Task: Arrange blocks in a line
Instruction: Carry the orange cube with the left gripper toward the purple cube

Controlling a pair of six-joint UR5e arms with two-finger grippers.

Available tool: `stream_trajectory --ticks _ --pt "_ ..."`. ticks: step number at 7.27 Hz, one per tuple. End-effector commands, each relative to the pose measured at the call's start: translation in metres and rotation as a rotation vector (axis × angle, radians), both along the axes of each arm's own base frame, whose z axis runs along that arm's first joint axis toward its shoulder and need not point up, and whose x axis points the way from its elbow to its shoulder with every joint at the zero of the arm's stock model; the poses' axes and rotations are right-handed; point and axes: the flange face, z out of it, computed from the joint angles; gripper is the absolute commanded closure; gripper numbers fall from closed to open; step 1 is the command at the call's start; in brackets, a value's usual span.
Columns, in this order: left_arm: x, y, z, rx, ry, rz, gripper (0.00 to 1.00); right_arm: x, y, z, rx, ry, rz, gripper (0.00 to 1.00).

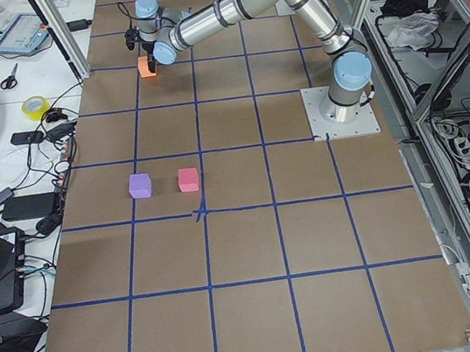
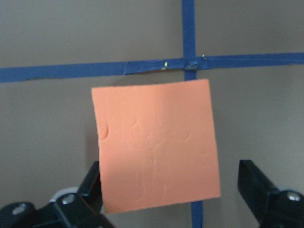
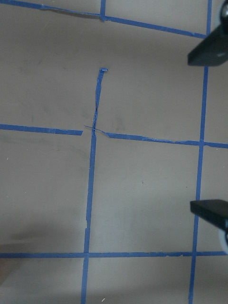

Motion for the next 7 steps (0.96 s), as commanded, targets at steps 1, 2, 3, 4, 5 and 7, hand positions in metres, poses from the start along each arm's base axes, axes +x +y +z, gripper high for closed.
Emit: stream_trajectory --ticks 1,2,3,4,5,7 --pt "0.000 0.000 0.015 -0.031 0.003 -0.013 1.00 -0.001 0.000 0.000 -0.001 0.002 -0.002 0.00" --pt "0.003 -0.003 0.027 -0.049 0.007 -0.012 1.00 -0.001 0.000 0.000 -0.001 0.002 -0.002 0.00" --pt "0.016 -0.009 0.036 -0.066 0.005 -0.010 1.00 -0.001 0.000 0.000 -0.001 0.000 -0.002 0.00" --pt "0.059 -0.020 0.057 -0.091 -0.009 -0.021 1.00 -0.001 0.000 0.001 -0.003 0.000 -0.004 0.00" --pt "0.109 -0.023 0.069 -0.031 -0.014 0.031 1.00 -0.001 -0.001 0.001 -0.007 0.000 -0.001 0.00" --pt "0.171 -0.029 0.101 -0.033 -0.032 0.065 1.00 -0.001 -0.002 0.002 -0.021 -0.002 -0.004 0.00"
